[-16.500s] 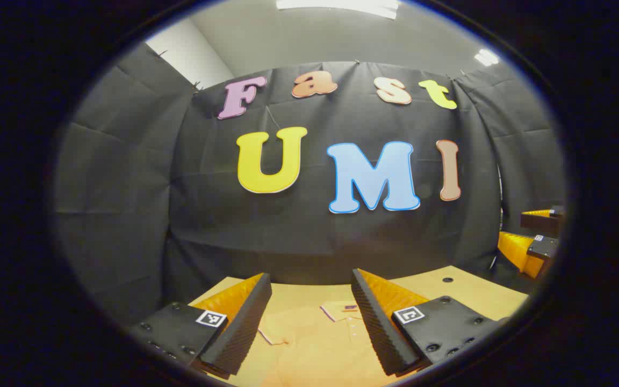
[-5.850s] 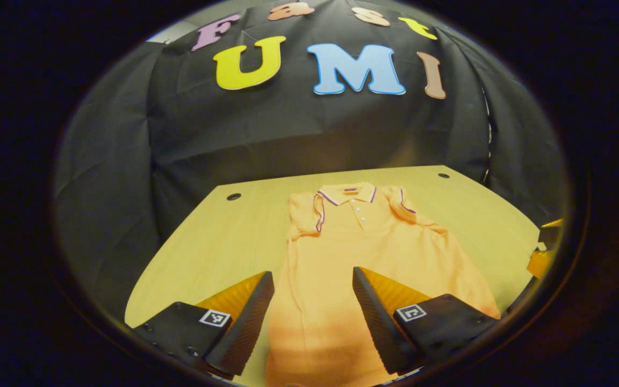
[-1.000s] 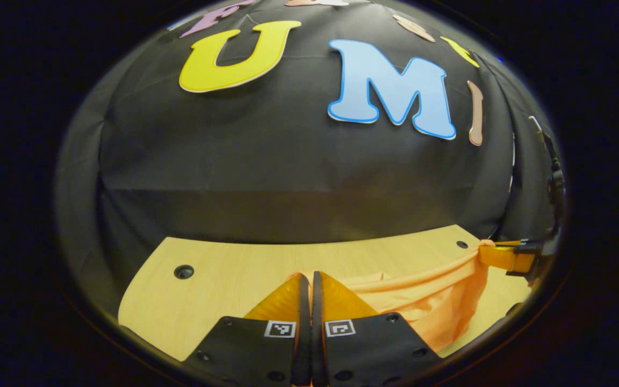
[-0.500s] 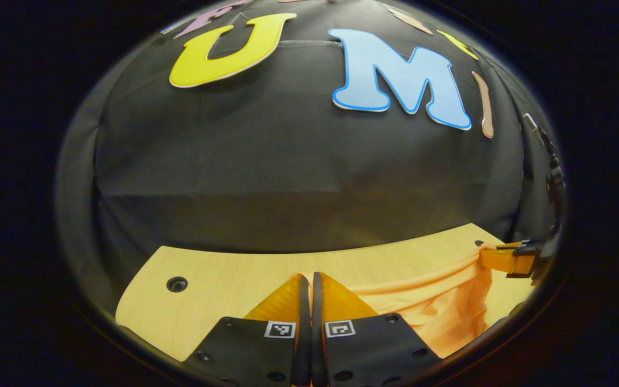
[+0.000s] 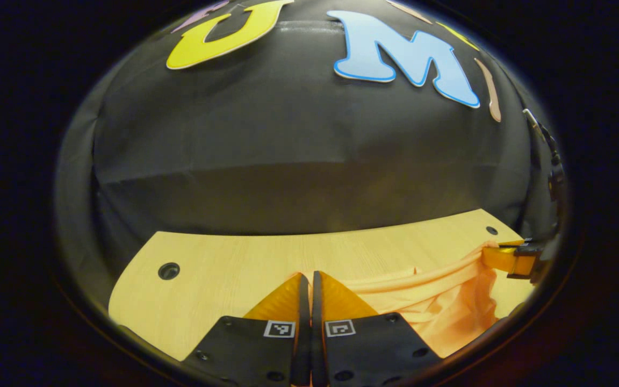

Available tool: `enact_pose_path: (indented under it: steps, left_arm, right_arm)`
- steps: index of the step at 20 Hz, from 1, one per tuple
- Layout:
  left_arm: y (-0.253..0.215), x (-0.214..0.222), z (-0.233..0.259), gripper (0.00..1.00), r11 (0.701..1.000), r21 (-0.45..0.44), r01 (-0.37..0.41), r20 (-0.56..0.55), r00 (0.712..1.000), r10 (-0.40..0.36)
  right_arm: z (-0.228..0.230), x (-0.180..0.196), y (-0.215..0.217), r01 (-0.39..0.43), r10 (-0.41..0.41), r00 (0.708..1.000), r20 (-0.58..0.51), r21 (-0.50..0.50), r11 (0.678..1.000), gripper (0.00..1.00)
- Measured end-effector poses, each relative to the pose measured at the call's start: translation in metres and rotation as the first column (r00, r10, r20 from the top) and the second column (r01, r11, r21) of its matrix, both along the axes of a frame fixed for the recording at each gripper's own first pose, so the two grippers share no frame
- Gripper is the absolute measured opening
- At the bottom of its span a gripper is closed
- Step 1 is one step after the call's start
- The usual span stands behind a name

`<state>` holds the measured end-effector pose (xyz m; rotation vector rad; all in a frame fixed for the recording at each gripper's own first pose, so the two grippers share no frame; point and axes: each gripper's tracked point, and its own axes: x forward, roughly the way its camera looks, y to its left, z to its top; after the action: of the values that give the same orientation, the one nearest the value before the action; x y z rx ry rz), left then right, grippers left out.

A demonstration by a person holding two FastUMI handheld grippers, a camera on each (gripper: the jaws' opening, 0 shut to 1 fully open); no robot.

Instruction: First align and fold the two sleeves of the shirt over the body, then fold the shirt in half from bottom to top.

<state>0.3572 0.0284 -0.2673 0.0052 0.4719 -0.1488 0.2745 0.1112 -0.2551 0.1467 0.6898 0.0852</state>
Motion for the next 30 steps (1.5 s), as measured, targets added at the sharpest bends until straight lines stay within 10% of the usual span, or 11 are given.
enact_pose_path:
  steps: [6, 14, 30]
  left_arm:
    - [0.004, -0.008, 0.005, 0.18, 0.999, -0.044, -0.023, -0.003, 1.0, 0.023]
    - [0.016, -0.036, 0.023, 0.84, 0.997, -0.053, -0.051, 0.025, 0.998, 0.052]
    - [0.008, -0.179, 0.142, 0.95, 0.999, -0.009, -0.043, 0.262, 0.964, 0.044]
  right_arm:
    - [0.0, -0.01, 0.004, -0.046, 0.046, 0.999, 0.001, -0.051, 0.998, 0.13]
    - [0.036, -0.027, 0.006, -0.072, 0.08, 0.993, 0.082, -0.089, 0.993, 0.93]
    - [0.139, -0.143, -0.021, -0.056, 0.052, 0.949, 0.312, 0.003, 0.998, 0.96]
